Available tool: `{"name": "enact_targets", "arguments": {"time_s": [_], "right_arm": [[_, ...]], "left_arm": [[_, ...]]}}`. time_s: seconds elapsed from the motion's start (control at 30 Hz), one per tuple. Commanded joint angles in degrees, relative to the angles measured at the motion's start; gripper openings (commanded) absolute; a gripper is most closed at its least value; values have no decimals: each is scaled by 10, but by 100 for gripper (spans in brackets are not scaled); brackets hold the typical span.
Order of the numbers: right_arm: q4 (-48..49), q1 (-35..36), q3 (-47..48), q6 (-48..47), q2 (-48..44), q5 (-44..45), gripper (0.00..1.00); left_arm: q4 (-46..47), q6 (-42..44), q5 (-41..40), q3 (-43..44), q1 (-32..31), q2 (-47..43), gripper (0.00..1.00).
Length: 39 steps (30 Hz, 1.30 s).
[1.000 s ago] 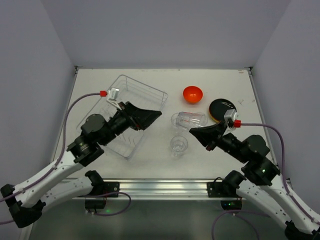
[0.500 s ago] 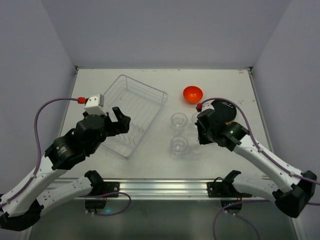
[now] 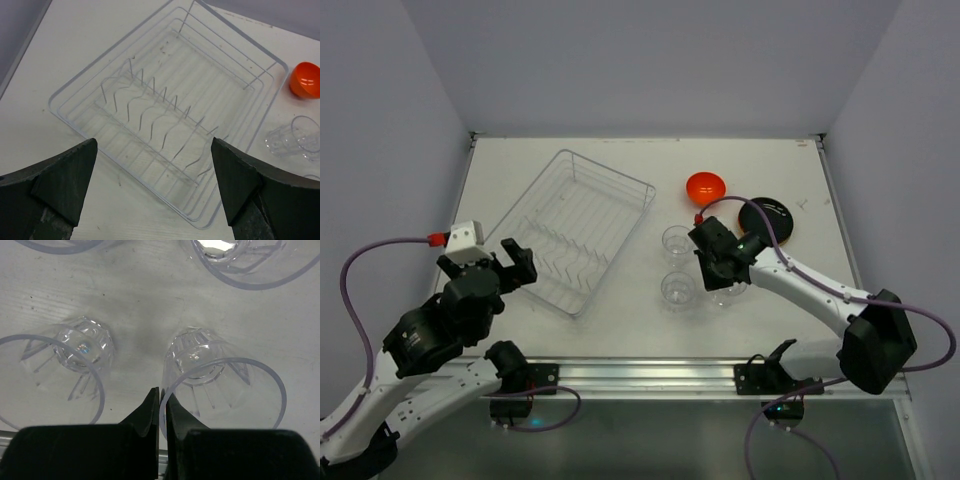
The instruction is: Unload the mixed dishes from the dish rack
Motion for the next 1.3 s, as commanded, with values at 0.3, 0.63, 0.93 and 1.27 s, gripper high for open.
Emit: {"name": "enact_targets", "arguments": {"time_s": [0.3, 0.63, 0.93, 1.27], "right_arm": [[27, -3, -3, 27, 31, -12, 2], [4, 0, -5, 31, 7, -6, 4], [26, 0, -15, 14, -2, -46, 22], [-36, -2, 69, -4, -173, 30, 99]], "left_arm": [[-14, -25, -104, -4, -1, 18, 100], [39, -34, -132, 24, 1, 130, 100], [100, 9, -74, 25, 55, 165, 100], [168, 99, 98, 27, 246, 212, 100]]}}
